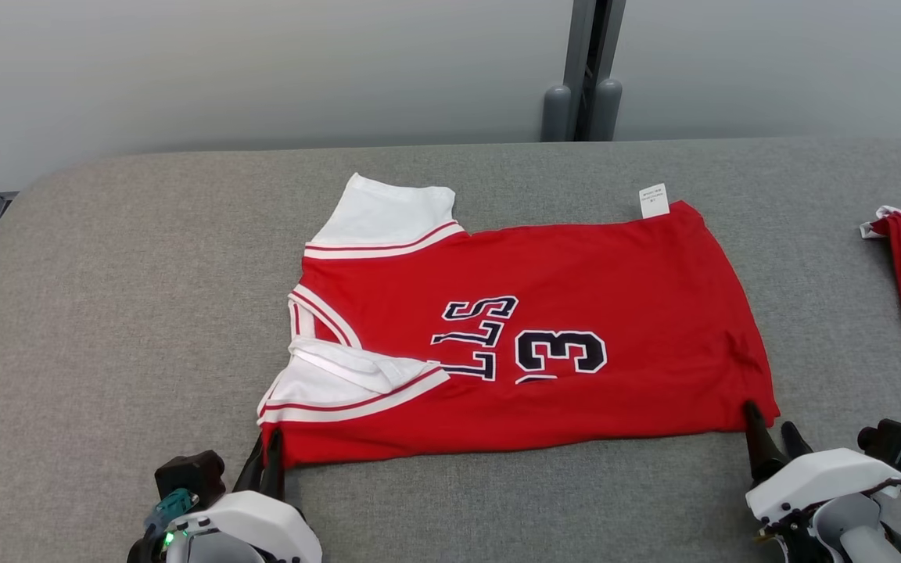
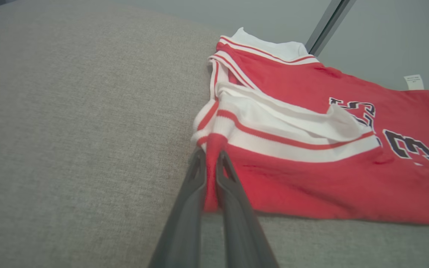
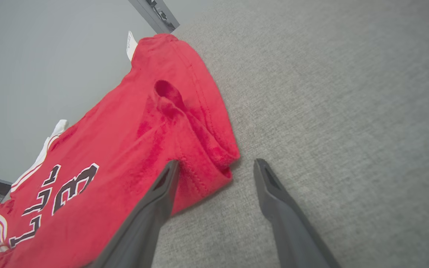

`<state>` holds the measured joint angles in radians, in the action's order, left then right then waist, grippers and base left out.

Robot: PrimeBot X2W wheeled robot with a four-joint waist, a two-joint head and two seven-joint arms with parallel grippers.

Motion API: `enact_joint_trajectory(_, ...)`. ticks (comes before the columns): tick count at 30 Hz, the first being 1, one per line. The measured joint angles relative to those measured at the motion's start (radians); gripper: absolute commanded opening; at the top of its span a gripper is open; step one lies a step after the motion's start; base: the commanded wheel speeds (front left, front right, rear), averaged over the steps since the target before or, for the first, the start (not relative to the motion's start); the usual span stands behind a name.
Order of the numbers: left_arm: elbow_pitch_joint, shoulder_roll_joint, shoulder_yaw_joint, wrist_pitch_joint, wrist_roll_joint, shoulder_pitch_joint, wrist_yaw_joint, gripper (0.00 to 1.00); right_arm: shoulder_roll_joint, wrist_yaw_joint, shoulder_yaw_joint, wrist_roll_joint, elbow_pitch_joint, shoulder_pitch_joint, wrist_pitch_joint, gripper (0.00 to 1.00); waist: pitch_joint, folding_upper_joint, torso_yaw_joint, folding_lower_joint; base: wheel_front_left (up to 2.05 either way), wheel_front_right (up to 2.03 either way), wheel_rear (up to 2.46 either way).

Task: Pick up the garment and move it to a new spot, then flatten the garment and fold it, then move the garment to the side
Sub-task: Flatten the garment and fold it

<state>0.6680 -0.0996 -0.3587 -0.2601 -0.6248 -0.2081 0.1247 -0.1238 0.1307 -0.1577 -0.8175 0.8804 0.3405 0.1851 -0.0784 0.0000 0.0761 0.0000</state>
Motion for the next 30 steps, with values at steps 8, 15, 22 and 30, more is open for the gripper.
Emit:
enact_joint_trajectory(8,-0.007,0.000,0.003,0.000,0.007,0.000,0.003,0.00,-0.017,0.000,-0.037,-0.079,0.032,0.024,0.003,1.00,-0.007,0.0000,0.015,0.0000,0.00,0.00,0.00)
enact_joint_trajectory(15,-0.008,-0.001,0.003,0.000,0.009,0.000,0.003,0.00,-0.026,0.000,-0.103,-0.151,0.022,0.032,-0.013,0.00,-0.011,0.0000,0.018,0.0000,0.00,0.00,0.00)
enact_joint_trajectory(22,-0.008,-0.009,0.003,0.000,0.016,0.000,0.005,0.00,-0.054,0.000,-0.135,-0.207,0.001,0.029,0.008,0.00,-0.002,0.0000,0.012,0.0000,0.00,0.00,0.00)
enact_joint_trajectory(30,-0.009,-0.028,-0.010,0.006,0.019,0.031,0.004,0.00,-0.085,0.000,-0.162,-0.291,-0.047,-0.028,-0.007,0.00,0.039,0.0000,-0.001,0.0000,0.00,0.00,0.00)
